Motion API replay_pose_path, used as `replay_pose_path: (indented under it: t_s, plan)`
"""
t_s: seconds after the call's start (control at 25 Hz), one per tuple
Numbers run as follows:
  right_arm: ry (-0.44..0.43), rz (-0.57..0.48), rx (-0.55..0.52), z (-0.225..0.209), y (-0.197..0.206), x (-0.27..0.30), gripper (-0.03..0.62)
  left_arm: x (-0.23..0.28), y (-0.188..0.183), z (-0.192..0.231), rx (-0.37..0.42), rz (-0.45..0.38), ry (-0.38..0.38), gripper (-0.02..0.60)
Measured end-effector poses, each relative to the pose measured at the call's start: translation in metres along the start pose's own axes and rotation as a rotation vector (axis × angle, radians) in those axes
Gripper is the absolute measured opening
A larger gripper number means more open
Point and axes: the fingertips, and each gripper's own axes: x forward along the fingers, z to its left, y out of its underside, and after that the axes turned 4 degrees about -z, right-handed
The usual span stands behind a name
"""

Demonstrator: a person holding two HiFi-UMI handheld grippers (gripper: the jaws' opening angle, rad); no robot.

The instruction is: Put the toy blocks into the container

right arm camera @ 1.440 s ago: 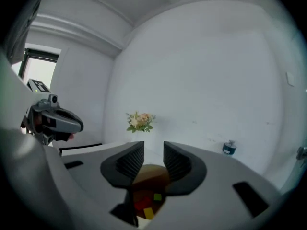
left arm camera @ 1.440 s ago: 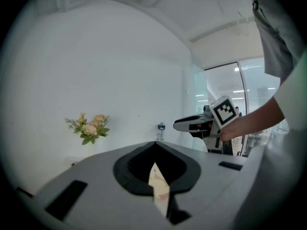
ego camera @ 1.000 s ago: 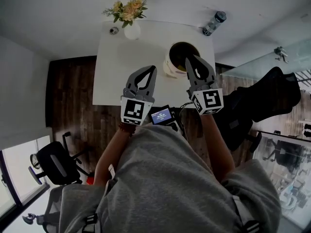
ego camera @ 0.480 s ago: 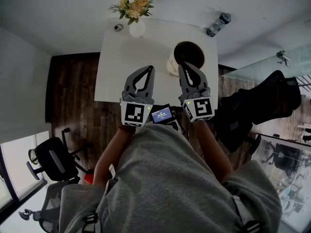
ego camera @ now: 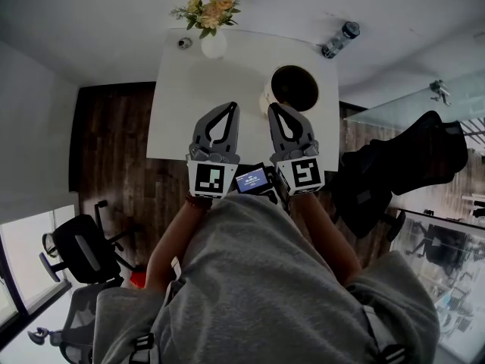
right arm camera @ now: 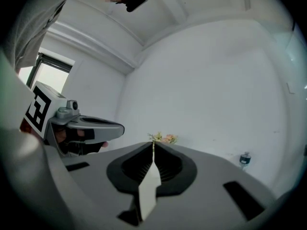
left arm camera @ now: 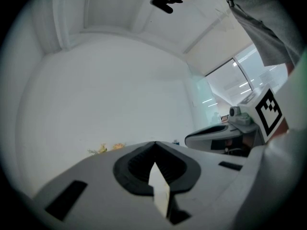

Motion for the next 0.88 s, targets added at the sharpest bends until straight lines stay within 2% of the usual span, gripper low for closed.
replay_pose_path:
  t_s: [0.28, 0.52, 0.88]
  plan:
    - [-0.032, 0.02, 0.001, 0.007, 0.005, 0.002, 0.005, -0.002, 0.008, -0.001, -0.029, 0.029, 0.001, 0.006]
    - [-0.035, 0.039, 0.004, 0.009, 0.01, 0.001, 0.003, -0.003, 0.006, 0.001, -0.017, 0.014, -0.001, 0.006]
    - [-0.056, 0.055, 0.019, 0.016, 0.018, 0.001, 0.003, -0.008, 0.014, 0.003, -0.035, 0.047, -0.006, 0.006]
